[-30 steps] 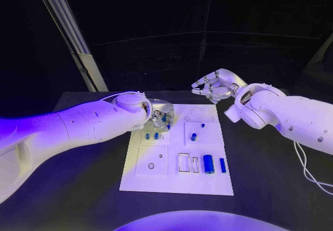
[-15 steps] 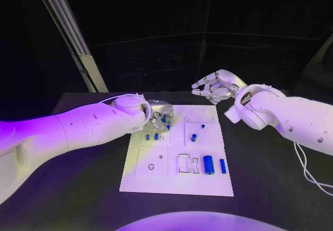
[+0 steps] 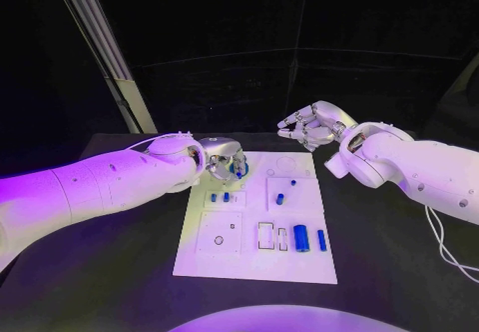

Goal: Assemble the parts on the task board

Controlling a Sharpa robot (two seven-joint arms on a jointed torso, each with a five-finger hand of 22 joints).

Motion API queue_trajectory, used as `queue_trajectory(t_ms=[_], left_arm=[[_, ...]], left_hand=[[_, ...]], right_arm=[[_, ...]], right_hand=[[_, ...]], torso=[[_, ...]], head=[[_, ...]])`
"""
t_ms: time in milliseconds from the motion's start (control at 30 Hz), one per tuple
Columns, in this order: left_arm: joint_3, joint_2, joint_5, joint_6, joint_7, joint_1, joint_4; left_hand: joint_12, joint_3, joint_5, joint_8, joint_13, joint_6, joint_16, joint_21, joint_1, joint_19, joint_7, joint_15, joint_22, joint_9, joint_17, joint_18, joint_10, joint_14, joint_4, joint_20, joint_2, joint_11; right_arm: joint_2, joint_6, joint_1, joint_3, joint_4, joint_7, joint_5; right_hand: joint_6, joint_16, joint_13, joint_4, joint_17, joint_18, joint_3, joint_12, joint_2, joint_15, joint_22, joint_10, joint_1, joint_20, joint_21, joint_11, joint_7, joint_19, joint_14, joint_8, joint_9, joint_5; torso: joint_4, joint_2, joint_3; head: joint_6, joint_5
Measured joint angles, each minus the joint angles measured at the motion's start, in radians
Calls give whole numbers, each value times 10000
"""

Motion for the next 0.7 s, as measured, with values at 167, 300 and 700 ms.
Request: queue_trajectory(t_ms=[167,300,700], left_arm=[[168,-367,144,-201,9,10,310],[214,-634,261,-233,9,22,443],[223,-772,443,82,-67,13,162]], left_hand=[[0,56,0,-1,11,0,0,-1,0,0,0,0,16,-1,0,1,0,0,-1,0,0,1],[-41,83,0,-1,10,0,0,45,-9,0,0,0,33,-1,-14,0,54,0,-30,0,-10,15],[-41,112,0,-1,10,34,0,45,-38,0,34,0,39,-3,-32,1,71,0,-59,0,-39,-1]], right_arm=[[10,1,0,0,-9,3,1],[9,2,0,0,-19,4,1],[27,4,0,0,-35,5,1]], right_hand=[[0,0,0,0,0,1,0,0,0,0,-1,0,0,0,0,0,0,0,0,0,0,0],[0,0,0,0,-1,0,0,0,0,0,-1,0,0,0,0,0,0,0,0,-1,0,0],[0,-1,-1,0,7,1,0,0,0,0,-2,0,0,0,0,0,0,0,0,-2,0,0]], torso=[[-7,2,2],[-10,5,2],[-27,19,6]], head=[[12,48],[19,57],[8,107]])
